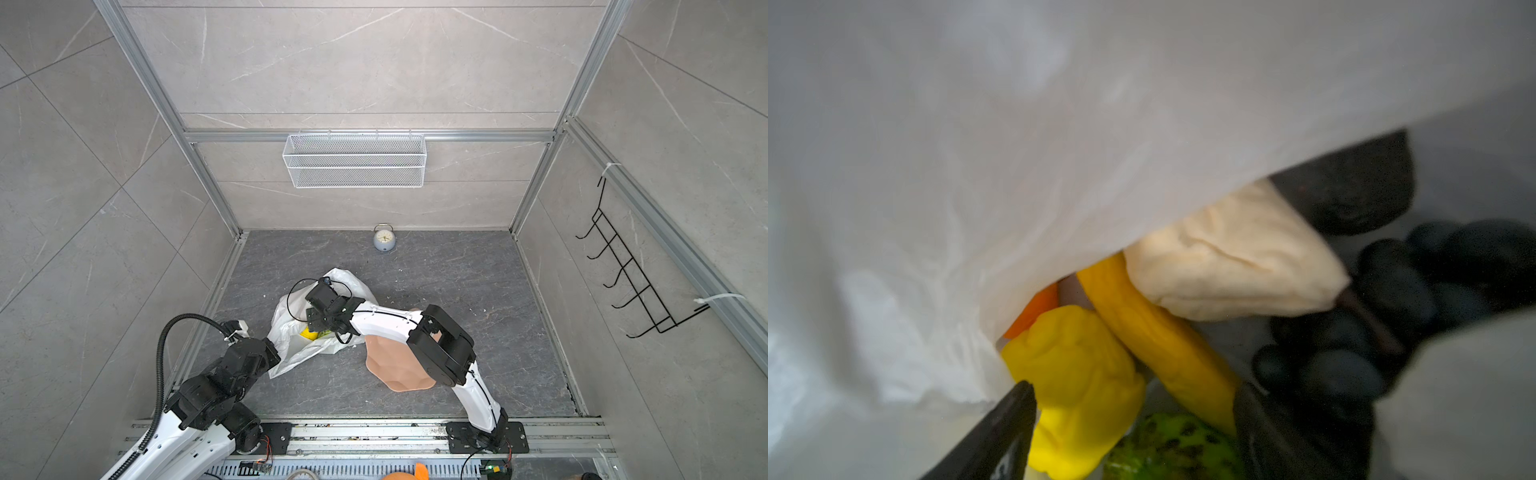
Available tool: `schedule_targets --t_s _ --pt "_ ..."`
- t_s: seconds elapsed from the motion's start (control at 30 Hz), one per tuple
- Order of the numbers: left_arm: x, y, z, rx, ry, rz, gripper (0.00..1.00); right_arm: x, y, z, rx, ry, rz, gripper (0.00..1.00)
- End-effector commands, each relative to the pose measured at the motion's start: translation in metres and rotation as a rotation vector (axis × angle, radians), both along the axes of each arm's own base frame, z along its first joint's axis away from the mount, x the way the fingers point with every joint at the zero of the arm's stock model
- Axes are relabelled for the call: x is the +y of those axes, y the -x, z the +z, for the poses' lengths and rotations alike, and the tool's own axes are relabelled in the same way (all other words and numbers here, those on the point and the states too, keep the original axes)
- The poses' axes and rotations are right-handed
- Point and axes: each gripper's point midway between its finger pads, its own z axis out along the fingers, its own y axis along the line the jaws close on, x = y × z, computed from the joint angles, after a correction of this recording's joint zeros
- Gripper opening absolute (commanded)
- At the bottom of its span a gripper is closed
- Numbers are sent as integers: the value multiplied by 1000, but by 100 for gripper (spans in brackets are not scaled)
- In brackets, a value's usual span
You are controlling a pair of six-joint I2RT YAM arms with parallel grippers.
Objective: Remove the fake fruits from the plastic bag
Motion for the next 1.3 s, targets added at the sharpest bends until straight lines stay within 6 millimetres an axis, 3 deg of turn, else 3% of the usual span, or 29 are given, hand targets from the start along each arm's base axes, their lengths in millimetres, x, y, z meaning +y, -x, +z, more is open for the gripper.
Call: schedule_targets --t_s 0.0,0.13,0.37,0.57,0.87,0.97,1.07,1.27 --pt "8 1 -4 -10 -35 20 0 11 24 -9 18 -24 81 79" --pt "9 1 -4 -33 -19 29 0 15 23 -16 3 6 85 80" --pt "9 5 -13 -8 -12 28 0 17 -3 -20 -78 106 39 79" --pt "13 6 -8 -19 -18 36 0 31 10 -29 -99 144 110 80" --pt "15 8 -11 -16 -19 48 0 46 8 -44 -79 173 139 81" --pt "17 10 -13 -9 -27 52 0 47 5 -37 -92 175 138 72" --pt "18 10 -14 -2 -32 58 0 43 2 -15 -129 169 129 62" --pt "21 10 -14 -3 -43 71 0 31 8 36 -179 96 119 59"
